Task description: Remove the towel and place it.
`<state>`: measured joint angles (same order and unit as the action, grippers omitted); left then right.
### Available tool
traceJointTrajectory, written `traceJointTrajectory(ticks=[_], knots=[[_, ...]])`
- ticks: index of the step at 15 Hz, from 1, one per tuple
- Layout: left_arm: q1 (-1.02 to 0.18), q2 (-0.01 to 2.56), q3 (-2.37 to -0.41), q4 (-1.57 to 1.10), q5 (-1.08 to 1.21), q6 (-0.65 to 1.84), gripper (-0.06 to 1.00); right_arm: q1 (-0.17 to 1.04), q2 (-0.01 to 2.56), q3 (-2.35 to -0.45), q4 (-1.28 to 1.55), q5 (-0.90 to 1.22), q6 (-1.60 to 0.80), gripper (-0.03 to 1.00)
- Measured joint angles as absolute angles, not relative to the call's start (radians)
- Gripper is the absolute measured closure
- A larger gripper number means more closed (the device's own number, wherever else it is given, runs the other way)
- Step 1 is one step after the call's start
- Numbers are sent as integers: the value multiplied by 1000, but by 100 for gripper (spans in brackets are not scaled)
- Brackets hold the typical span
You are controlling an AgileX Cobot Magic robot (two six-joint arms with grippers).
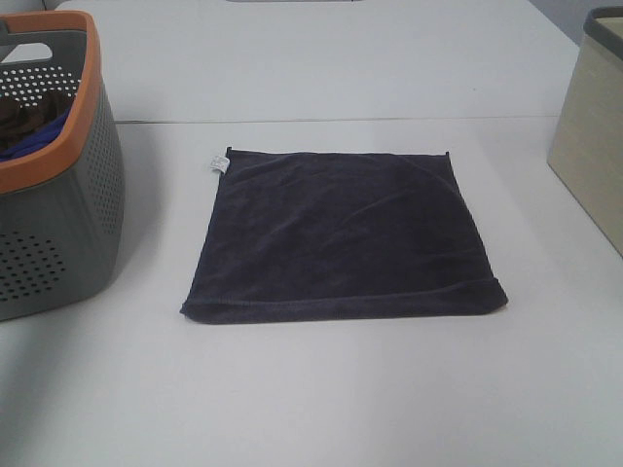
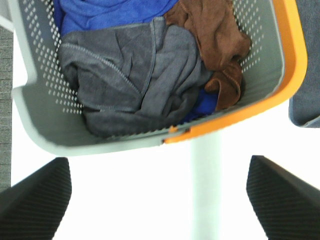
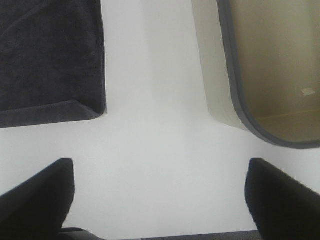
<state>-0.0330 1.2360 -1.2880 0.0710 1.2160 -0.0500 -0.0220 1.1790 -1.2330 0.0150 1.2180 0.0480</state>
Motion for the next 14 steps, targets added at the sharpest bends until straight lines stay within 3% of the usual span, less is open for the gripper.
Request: traceJointTrajectory(ticks=[7,14], knots=[[-33,754,-994,88,1217,-75,5,-22,652,-899,17,1221,37,14],[-33,349,-735,91,1171,-75,5,-22,217,-759,17,1221,-36,14]])
